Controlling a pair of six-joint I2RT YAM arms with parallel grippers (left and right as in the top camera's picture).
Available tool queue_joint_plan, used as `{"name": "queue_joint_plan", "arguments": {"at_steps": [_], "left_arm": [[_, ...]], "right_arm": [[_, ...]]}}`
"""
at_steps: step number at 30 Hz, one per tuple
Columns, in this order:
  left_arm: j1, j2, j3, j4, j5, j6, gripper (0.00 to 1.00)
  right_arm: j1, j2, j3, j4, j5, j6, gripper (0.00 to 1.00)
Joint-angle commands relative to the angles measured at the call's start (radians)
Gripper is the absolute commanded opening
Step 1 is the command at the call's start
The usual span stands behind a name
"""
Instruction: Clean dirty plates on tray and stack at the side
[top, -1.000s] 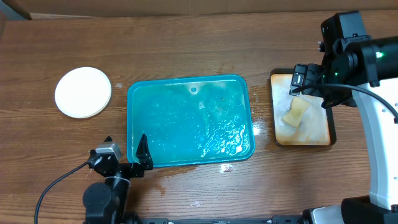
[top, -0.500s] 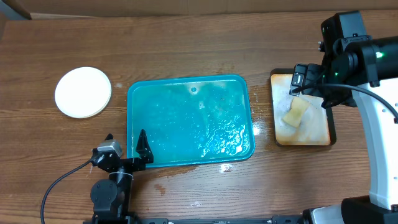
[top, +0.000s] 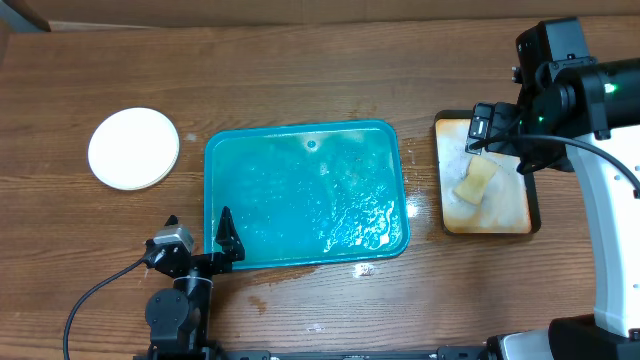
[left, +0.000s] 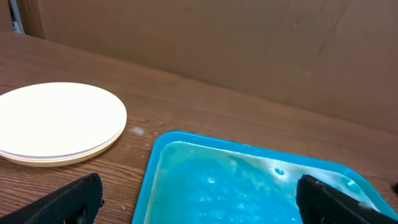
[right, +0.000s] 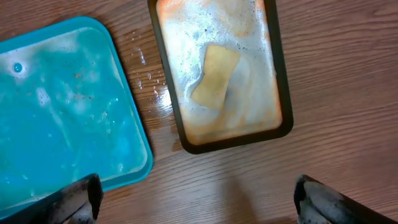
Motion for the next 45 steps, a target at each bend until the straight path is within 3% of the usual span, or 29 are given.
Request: {"name": "queue_joint_plan", "arguments": {"at_steps": [1,35,45], "left_arm": [[0.004,-0.013,-0.016,0.007,-0.004,-0.002,1.0],[0.005,-0.012,-0.016,0.007,-0.005,-0.002,1.0],[0.005,-0.012,-0.016,0.007,-0.005,-0.002,1.0]], "right_arm": [[0.005,-0.027,0.022,0.003,0.01,0.004,1.0],[0.005,-0.027,0.022,0.003,0.01,0.004,1.0],[0.005,-0.128,0.018,0.271,-0.025,0.004,1.0]]}}
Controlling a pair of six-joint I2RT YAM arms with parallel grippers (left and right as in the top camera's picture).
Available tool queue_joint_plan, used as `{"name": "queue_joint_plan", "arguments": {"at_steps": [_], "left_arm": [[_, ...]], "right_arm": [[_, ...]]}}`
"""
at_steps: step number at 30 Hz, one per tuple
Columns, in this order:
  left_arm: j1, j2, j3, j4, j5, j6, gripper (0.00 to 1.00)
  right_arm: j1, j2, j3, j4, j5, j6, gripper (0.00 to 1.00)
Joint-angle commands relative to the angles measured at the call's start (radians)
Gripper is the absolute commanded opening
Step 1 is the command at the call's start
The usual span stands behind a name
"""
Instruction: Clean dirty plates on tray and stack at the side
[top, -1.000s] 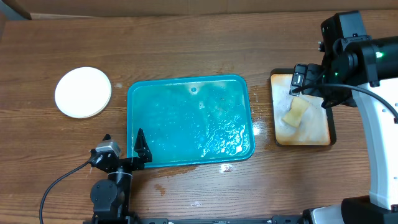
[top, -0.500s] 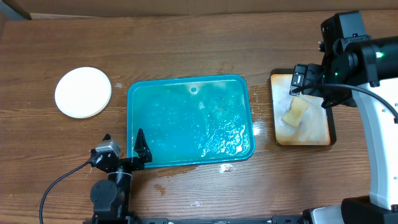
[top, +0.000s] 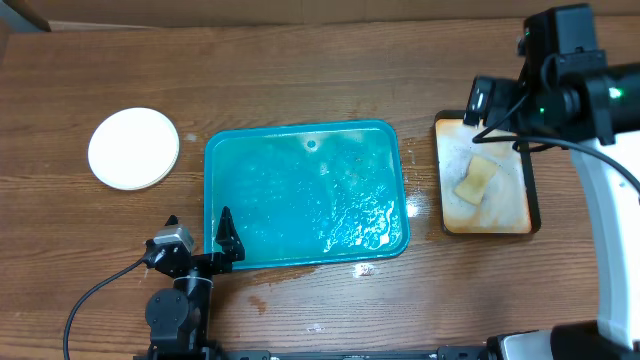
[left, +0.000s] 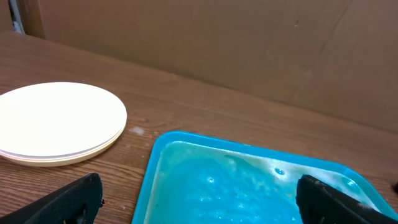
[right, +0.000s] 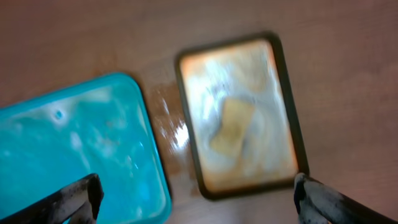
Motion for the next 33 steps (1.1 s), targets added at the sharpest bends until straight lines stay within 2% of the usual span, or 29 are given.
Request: {"name": "queue_joint_plan", "arguments": {"at_steps": [1,5,9,13,24,28,33], "left_arm": [[0.005,-0.012,-0.015,0.007,-0.005,-0.002,1.0],[0.005,-0.012,-0.015,0.007,-0.004,-0.002,1.0],[0.005,-0.012,-0.015,0.007,-0.005,-0.002,1.0],[0.005,-0.012,-0.015,0.007,-0.005,-0.002,1.0],[0.005,-0.012,-0.015,0.007,-0.004,-0.002,1.0],[0.005,-0.012,-0.015,0.007,-0.005,-0.002,1.0],[0.005,-0.012,-0.015,0.007,-0.004,-0.002,1.0]], "right_arm": [[0.005,-0.121,0.018,0.072,-0.02,0.002,1.0],[0.005,-0.243,-0.01,0.185,-0.011,0.001,1.0],[0.005,-0.406,-0.117,0.3,0.016,0.001,1.0],[0.005,-0.593,-0.3,0.422,0.016,0.001,1.0],[0.005,-1.141,-0.957,0.721,0.018,0.046,1.0],[0.004,-1.285,-1.163,0.809,0.018,0.124,1.0],[-0.004,-1.379,-1.348,0.887,-0.003,0.196,1.0]]}}
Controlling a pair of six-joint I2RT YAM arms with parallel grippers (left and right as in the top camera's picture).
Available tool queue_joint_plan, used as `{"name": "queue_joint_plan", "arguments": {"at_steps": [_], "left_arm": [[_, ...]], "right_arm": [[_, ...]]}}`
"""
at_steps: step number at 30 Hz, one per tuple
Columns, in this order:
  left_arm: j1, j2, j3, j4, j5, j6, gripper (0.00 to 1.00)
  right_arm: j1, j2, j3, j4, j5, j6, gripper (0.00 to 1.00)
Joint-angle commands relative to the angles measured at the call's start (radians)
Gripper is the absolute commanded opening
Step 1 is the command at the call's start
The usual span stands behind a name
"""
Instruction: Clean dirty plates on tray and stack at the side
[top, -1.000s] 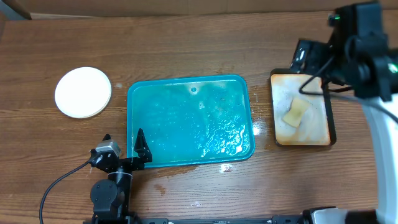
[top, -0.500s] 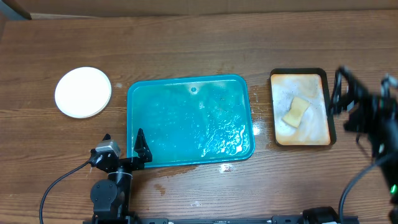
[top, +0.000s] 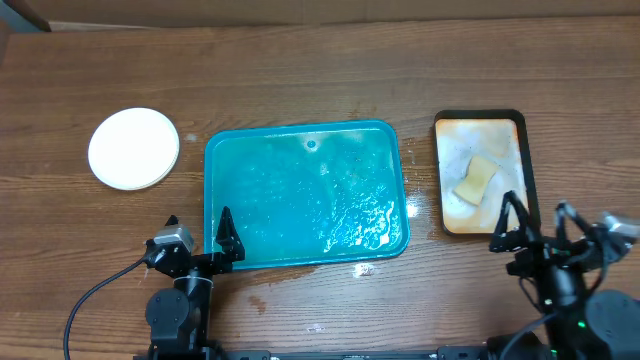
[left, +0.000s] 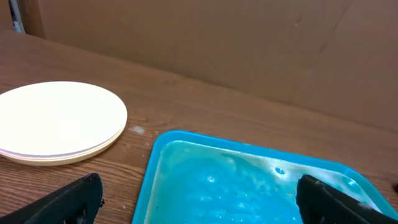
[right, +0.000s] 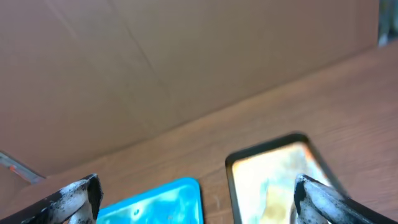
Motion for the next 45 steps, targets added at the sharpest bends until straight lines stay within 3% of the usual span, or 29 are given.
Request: {"name": "queue_joint_plan", "arguments": {"at_steps": [1,16,23,32,45], "left_arm": [[0.005,-0.011,-0.011,0.006,-0.004,-0.002,1.0],[0.005,-0.011,-0.011,0.006,-0.003,-0.002,1.0],[0.005,-0.011,-0.011,0.006,-0.004,-0.002,1.0],[0.005,-0.011,-0.011,0.006,-0.004,-0.002,1.0],[0.005,-0.011,-0.011,0.006,-0.003,-0.002,1.0]], "right_arm": [[-0.003,-0.055,-0.102,0.042,-0.016,0.066,1.0],[-0.007,-0.235,-0.504,0.275,-0.015,0.041,1.0],[-0.017,-0.235,-0.512,0.303,-0.019,-0.154,1.0],[-0.017,-0.235,-0.549,0.311,-0.02,-0.196,1.0],[-0.017,-0.235,-0.549,0.312,-0.023,-0.449,1.0]]}}
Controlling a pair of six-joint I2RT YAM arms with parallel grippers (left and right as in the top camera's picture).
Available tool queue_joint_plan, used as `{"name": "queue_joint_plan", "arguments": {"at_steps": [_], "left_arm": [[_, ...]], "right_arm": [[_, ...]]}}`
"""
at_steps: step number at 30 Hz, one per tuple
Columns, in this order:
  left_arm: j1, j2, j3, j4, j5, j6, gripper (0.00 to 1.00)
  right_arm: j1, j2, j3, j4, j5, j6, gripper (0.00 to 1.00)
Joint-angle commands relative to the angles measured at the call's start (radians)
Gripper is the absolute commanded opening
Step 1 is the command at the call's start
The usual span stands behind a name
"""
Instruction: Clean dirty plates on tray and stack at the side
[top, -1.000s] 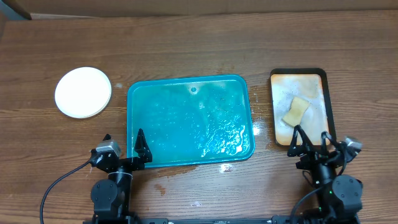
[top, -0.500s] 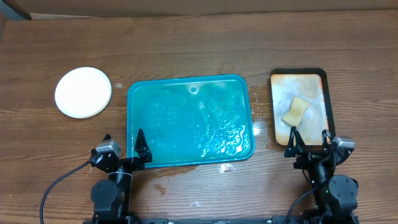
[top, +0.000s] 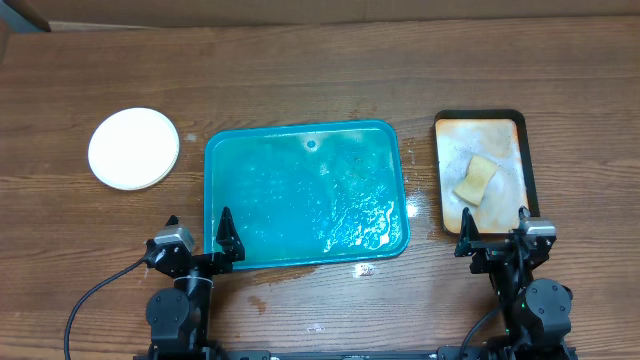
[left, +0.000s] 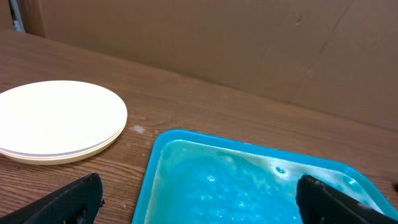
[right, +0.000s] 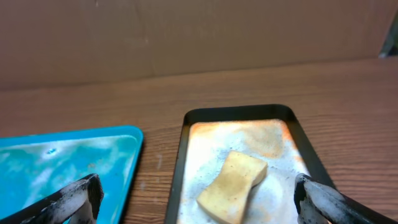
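The blue tray (top: 220, 160) lies mid-table, wet and soapy, with no plates in it; its near left corner (left: 163, 149) also shows in the left wrist view. A stack of white plates (top: 133, 148) (left: 59, 121) sits on the wood to its left. My left gripper (top: 197, 240) (left: 198, 202) rests open at the tray's front left corner. My right gripper (top: 495, 232) (right: 198, 200) is open and low at the front right, just short of the black tray (top: 520, 122) (right: 186, 127) that holds foam and a yellow sponge (top: 475, 180) (right: 233, 186).
Water drops lie on the wood (top: 362, 268) in front of the blue tray. A cardboard wall (left: 249, 43) backs the table.
My right arm has settled lower and a little left at the front right; its wrist camera now looks level at the sponge tray. Left arm, plates and trays are unchanged.
My right gripper hung open over the sponge lying in the black tray. It was then higher above that tray, then down near the table's front edge, and now rests there. The left arm stayed parked and the plate stack stayed left of the tray.
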Motion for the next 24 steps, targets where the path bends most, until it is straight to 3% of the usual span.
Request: {"name": "queue_joint_plan", "arguments": {"at_steps": [1,4,24], "left_arm": [[0.005,-0.011,-0.009,0.006,-0.004,-0.002,1.0],[0.005,-0.011,-0.009,0.006,-0.004,-0.002,1.0],[0.005,-0.011,-0.009,0.006,-0.004,-0.002,1.0]], "right_arm": [[-0.004,-0.012,-0.006,0.008,0.0,-0.104,1.0],[-0.004,-0.012,-0.006,0.008,-0.001,-0.155,1.0],[-0.004,-0.012,-0.006,0.008,-0.009,-0.148,1.0]]}}
